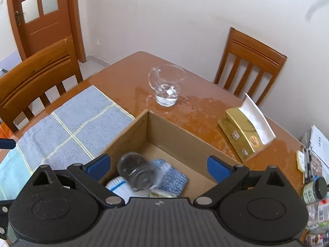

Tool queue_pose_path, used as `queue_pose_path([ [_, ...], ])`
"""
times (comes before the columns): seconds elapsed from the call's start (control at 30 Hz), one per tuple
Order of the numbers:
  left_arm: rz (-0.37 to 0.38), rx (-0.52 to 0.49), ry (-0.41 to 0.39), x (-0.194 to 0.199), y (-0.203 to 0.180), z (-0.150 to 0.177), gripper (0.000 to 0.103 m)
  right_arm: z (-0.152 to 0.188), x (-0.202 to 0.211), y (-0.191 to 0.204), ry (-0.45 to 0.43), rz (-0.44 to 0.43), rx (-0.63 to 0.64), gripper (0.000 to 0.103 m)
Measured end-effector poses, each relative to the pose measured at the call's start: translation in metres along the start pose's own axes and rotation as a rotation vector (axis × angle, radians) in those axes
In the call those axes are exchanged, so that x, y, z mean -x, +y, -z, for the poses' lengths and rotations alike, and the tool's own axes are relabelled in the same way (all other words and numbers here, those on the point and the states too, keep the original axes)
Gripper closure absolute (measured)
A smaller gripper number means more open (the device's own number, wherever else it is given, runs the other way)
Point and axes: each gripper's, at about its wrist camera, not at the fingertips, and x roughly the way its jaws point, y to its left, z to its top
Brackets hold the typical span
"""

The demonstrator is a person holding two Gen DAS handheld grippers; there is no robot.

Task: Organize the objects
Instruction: 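Carry the doll and dark-filled jar into the box and release both, then move the right tool toward the brown-filled jar while the left tool approaches the gold-capsule jar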

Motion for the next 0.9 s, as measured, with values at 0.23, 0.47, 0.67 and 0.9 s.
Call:
queue_pose_path([
  [0.23, 0.019, -0.027, 0.006, 0.002, -0.014, 0.001, 0.002, 0.019, 0.021, -0.011, -0.008, 0.024, -0.053, 0.0],
  [0.47, 0.046, -0.061, 0.014, 0.005, -0.032, 0.007, 0.002, 0.048, 0.048, -0.014, -0.022, 0.062, -0.081, 0.0],
  [0.67, 0.044, -0.083, 0.013, 0.007, -0.045, 0.019, 0.002, 0.08, 0.067, -0.017, -0.026, 0.099, -0.135, 0.0],
  [0.9, 0.059, -0.083, 0.016, 0.003, -0.055, 0.03, 0.002, 0.122, 0.081, -0.027, -0.012, 0.144, -0.267, 0.0],
])
